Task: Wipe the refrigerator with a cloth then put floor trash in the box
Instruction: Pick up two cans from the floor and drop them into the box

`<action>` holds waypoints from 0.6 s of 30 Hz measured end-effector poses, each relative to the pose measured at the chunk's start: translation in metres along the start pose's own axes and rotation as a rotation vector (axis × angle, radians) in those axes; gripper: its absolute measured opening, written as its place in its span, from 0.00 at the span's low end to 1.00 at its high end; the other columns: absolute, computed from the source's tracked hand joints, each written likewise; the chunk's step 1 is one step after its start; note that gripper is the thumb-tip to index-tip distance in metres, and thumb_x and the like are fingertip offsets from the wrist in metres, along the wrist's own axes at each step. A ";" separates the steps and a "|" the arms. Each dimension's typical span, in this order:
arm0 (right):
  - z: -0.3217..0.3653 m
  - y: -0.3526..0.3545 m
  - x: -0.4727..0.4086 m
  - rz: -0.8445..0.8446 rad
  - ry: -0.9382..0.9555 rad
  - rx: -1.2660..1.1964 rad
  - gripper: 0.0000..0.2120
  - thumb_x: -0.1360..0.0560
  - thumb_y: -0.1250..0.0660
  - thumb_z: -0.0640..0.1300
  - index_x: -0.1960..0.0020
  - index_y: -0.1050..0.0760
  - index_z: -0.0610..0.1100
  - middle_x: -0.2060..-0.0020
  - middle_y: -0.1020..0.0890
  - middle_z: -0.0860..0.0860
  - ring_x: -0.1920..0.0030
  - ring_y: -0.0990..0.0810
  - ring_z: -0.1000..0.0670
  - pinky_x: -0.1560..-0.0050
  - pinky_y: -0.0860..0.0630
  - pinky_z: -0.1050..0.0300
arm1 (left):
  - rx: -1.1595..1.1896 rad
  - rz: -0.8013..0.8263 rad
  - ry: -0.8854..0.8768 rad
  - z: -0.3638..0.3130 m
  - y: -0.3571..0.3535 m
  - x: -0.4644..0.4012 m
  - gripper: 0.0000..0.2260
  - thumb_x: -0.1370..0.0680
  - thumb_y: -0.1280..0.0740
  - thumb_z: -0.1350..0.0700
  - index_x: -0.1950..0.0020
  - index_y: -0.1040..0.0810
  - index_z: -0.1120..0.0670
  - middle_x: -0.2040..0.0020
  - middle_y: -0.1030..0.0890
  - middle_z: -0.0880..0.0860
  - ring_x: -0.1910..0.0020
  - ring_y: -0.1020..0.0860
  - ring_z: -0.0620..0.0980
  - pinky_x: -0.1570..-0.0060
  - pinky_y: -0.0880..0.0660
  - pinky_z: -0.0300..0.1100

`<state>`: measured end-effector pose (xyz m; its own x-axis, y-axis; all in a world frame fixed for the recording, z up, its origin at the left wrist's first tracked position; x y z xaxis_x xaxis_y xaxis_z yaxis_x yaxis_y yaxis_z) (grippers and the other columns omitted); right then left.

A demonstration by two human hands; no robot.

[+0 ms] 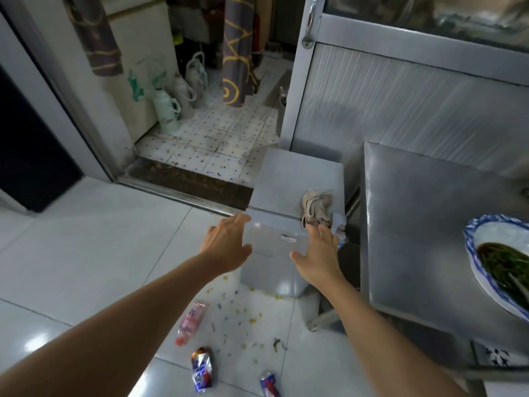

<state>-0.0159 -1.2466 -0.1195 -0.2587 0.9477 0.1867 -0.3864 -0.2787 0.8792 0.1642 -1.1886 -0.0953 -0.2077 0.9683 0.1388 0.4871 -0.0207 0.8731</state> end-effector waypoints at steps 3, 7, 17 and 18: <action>0.006 -0.013 0.038 0.005 -0.014 -0.001 0.32 0.26 0.33 0.50 0.27 0.43 0.45 0.28 0.41 0.45 0.28 0.46 0.42 0.29 0.43 0.49 | 0.033 0.022 0.020 0.020 0.001 0.036 0.24 0.26 0.33 0.54 0.31 0.36 0.51 0.31 0.30 0.51 0.34 0.31 0.53 0.35 0.34 0.50; 0.016 -0.038 0.090 0.005 -0.066 0.002 0.33 0.27 0.33 0.51 0.27 0.42 0.45 0.30 0.38 0.45 0.30 0.44 0.42 0.32 0.39 0.51 | 0.057 0.050 0.018 0.054 0.001 0.085 0.24 0.25 0.33 0.54 0.31 0.36 0.51 0.31 0.30 0.51 0.33 0.32 0.54 0.35 0.35 0.50; 0.040 -0.110 0.211 0.021 -0.195 -0.032 0.34 0.26 0.32 0.49 0.26 0.43 0.45 0.26 0.43 0.45 0.26 0.47 0.43 0.29 0.42 0.51 | 0.064 0.162 0.043 0.142 -0.015 0.198 0.26 0.25 0.33 0.52 0.29 0.38 0.52 0.30 0.30 0.53 0.32 0.32 0.55 0.33 0.34 0.52; 0.038 -0.118 0.220 0.032 -0.206 -0.037 0.34 0.26 0.31 0.49 0.26 0.43 0.45 0.26 0.43 0.45 0.26 0.48 0.43 0.29 0.41 0.51 | 0.064 0.177 0.052 0.149 -0.020 0.207 0.26 0.25 0.33 0.52 0.29 0.38 0.52 0.30 0.30 0.53 0.32 0.32 0.55 0.33 0.34 0.52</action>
<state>0.0063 -0.9991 -0.1656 -0.0862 0.9490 0.3033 -0.4140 -0.3110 0.8555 0.2378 -0.9508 -0.1536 -0.1569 0.9367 0.3131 0.5722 -0.1722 0.8019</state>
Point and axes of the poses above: each hand's wrist, its own x-axis away from the middle knuckle, its own y-axis out of the back of the hand, z = x × y, the point moved 8 cm from there along -x, towards the middle knuckle
